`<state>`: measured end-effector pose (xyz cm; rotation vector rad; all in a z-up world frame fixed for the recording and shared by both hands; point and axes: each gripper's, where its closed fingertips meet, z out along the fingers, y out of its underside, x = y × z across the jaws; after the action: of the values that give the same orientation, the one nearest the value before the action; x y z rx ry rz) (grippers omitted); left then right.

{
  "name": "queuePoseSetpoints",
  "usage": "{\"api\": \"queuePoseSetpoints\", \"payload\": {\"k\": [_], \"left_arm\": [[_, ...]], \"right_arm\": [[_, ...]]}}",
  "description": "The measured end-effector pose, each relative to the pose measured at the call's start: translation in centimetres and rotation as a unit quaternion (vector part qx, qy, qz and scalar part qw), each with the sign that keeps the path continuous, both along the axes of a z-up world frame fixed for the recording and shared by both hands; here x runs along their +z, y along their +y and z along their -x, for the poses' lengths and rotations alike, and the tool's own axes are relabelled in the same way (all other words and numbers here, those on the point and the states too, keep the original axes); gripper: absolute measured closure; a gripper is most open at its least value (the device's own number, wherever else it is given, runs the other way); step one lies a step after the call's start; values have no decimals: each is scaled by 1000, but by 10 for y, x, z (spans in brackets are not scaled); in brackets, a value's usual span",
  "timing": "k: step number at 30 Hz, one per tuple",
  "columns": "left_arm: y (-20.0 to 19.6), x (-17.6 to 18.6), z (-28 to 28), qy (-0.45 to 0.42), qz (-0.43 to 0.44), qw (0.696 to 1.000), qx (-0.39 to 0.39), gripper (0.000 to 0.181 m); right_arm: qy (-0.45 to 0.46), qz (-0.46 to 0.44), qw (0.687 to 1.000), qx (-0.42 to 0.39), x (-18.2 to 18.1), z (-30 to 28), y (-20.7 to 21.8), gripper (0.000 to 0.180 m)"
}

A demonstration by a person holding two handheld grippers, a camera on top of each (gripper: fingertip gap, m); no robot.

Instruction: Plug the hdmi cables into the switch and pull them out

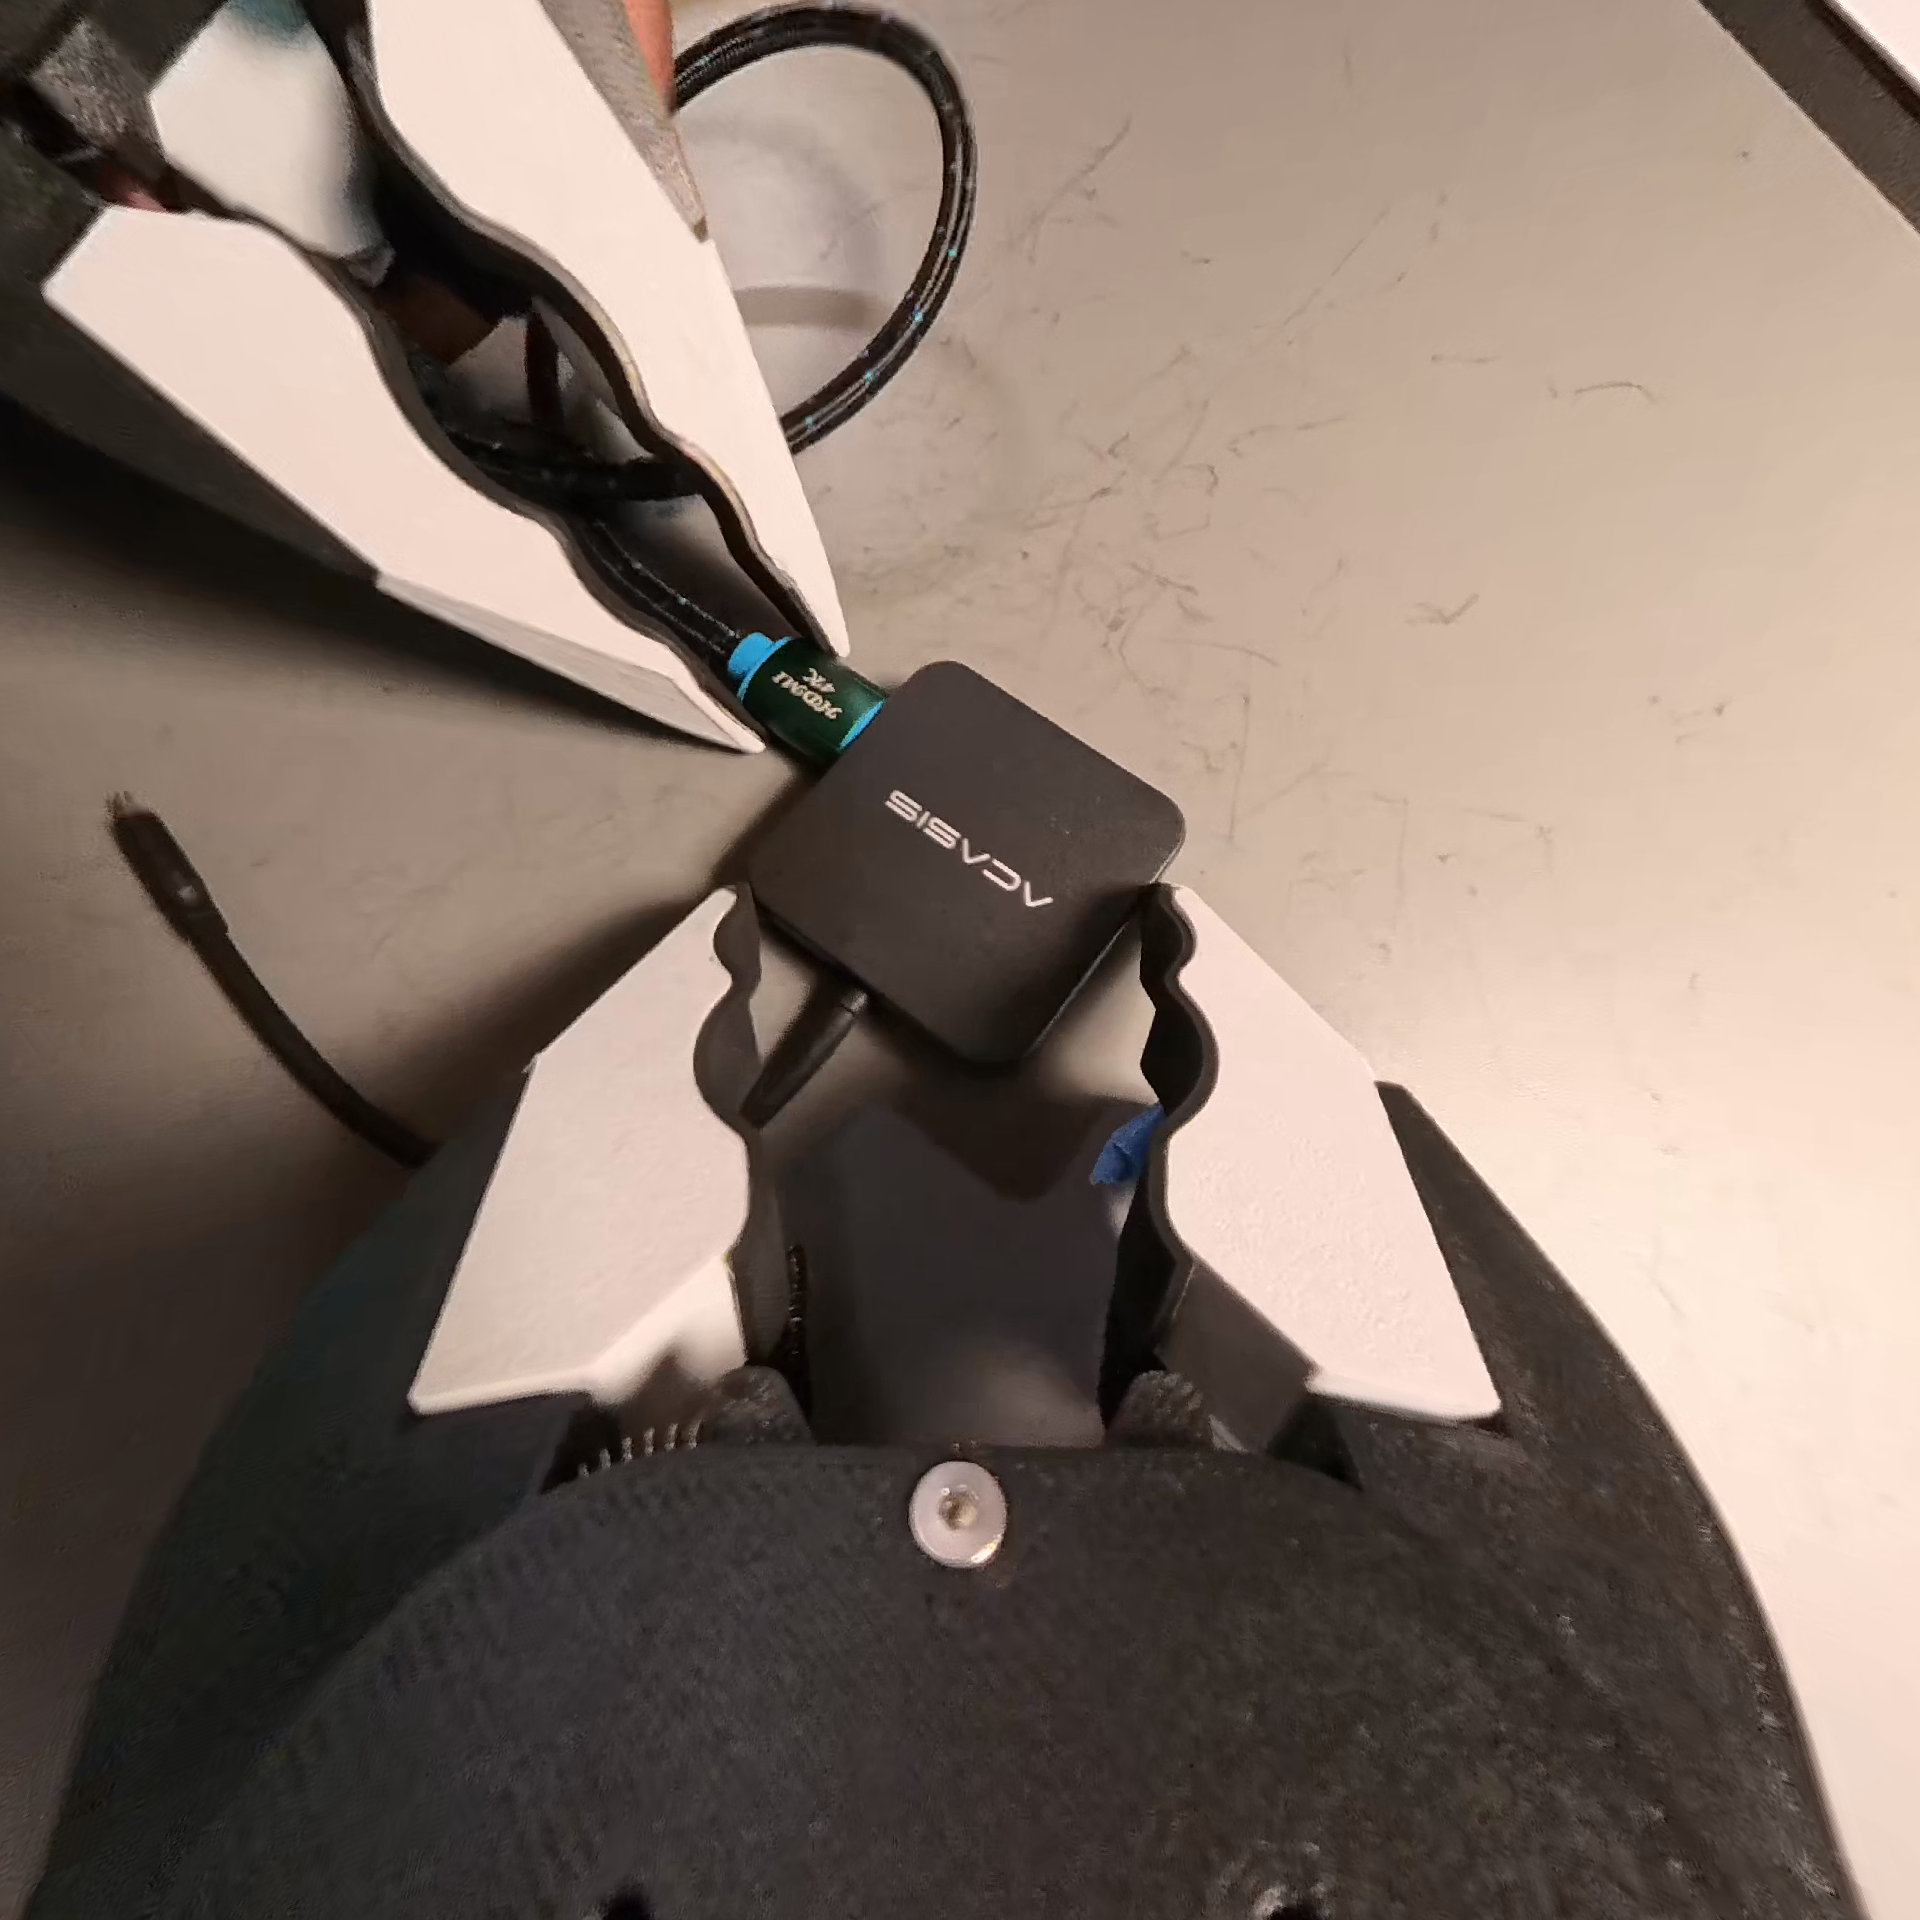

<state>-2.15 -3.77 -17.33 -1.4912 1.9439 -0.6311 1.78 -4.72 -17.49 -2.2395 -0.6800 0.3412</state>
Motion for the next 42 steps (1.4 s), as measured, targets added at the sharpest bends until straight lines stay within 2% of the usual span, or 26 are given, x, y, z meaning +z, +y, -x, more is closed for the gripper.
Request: {"api": "queuePoseSetpoints", "payload": {"k": [8,16,21,27,30,34,37,39,42], "left_arm": [[-4,-1,-3,-10,7,1000,4,161],[-4,3,-7,-23,-14,999,26,161],[-1,7,-7,-35,-23,999,31,161],[2,53,-9,-134,-1,991,27,166],[12,72,-2,-166,-9,986,29,165],[41,107,21,-208,-77,975,27,166],[65,129,42,-253,-59,964,52,166],[78,126,52,-266,-14,961,71,167],[86,97,54,-240,51,966,84,168]], "right_arm": [[-15,-4,1000,-13,-2,-3,1,101],[-39,-7,997,-73,-3,-12,0,94],[-55,-22,995,-78,1,-11,1,105],[-95,-58,990,-90,12,-26,4,105],[-101,-90,986,-102,29,-35,3,105],[-118,-143,975,-121,64,-49,-7,105],[-114,-176,968,-141,95,-58,-25,105],[-88,-190,966,-152,116,-60,-41,105],[-48,-218,959,-173,154,-69,-68,106]]}}
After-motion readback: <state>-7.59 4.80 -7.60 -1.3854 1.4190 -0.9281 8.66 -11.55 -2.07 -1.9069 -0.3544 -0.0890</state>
